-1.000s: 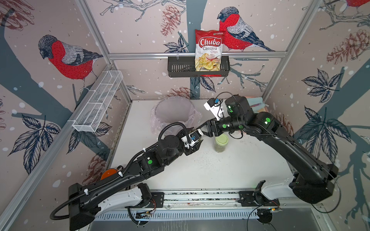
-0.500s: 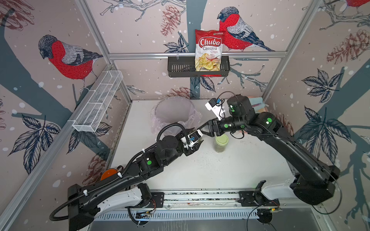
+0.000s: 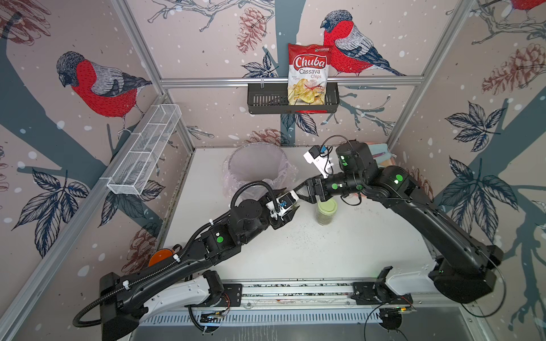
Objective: Empty moldy mung beans from jars
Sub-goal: Open the lid of the jar.
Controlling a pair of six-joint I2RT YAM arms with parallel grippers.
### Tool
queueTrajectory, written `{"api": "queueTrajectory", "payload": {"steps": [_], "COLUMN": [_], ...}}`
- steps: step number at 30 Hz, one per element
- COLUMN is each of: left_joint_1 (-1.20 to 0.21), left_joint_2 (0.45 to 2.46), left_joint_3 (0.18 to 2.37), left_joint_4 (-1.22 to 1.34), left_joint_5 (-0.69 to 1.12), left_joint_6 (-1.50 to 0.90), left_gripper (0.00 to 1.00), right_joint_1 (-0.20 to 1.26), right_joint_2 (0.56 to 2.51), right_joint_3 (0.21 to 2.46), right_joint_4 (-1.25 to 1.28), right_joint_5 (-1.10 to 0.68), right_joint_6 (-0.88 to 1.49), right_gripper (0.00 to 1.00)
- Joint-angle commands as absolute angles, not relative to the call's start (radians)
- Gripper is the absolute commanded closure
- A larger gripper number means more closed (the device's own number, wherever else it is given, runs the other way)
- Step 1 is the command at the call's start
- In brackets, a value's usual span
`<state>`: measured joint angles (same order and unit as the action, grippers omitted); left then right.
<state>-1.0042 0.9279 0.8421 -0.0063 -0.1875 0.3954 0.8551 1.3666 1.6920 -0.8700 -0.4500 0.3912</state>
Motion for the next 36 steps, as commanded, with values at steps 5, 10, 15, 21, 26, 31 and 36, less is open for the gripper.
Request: {"api": "queueTrajectory", "payload": {"steps": [5, 10, 15, 21, 26, 31, 36], "left_joint_1": [-0.999, -0.999, -0.999, -0.999, -0.999, -0.999, -0.999], "left_joint_2": [0.928, 0.927, 0.928, 0.928, 0.927, 0.927, 0.927], "left_joint_3": [0.845, 0.847, 0.847, 0.85, 0.848, 0.848, 0.85], "left_joint_4": [0.077, 0.073, 0.072, 0.069, 0.068, 0.068, 0.066], "left_joint_5": [-0.19, -0.185, -0.184, -0.185, -0.189, -0.187, -0.184], "left_joint_6": [0.396, 0.395, 0.394, 0.394, 0.394, 0.393, 0.391], "left_gripper": [0.77, 0.77, 0.77, 0.77, 0.77, 0.77, 0.77], "right_joint_1": [0.873, 0.878, 0.878, 0.878, 0.879, 0.881, 0.882], "right_joint_2": [1.361, 1.36, 1.356, 1.357, 1.353, 1.345, 1.339], "right_joint_3": [1.702, 1.712, 1.726, 1.721, 1.724, 1.726, 1.727], "right_joint_4": [-0.871, -0.871, -0.868, -0.862, -0.871, -0.883, -0.886], "right_joint_5": [-0.419, -0.396, -0.374, -0.367, -0.361, -0.334, -0.327], "right_joint_6": [0.389, 0.387, 0.389, 0.388, 0.387, 0.387, 0.388], "right_gripper": [0.16, 0.15, 0.11, 0.09, 0.07, 0.07, 0.07]}}
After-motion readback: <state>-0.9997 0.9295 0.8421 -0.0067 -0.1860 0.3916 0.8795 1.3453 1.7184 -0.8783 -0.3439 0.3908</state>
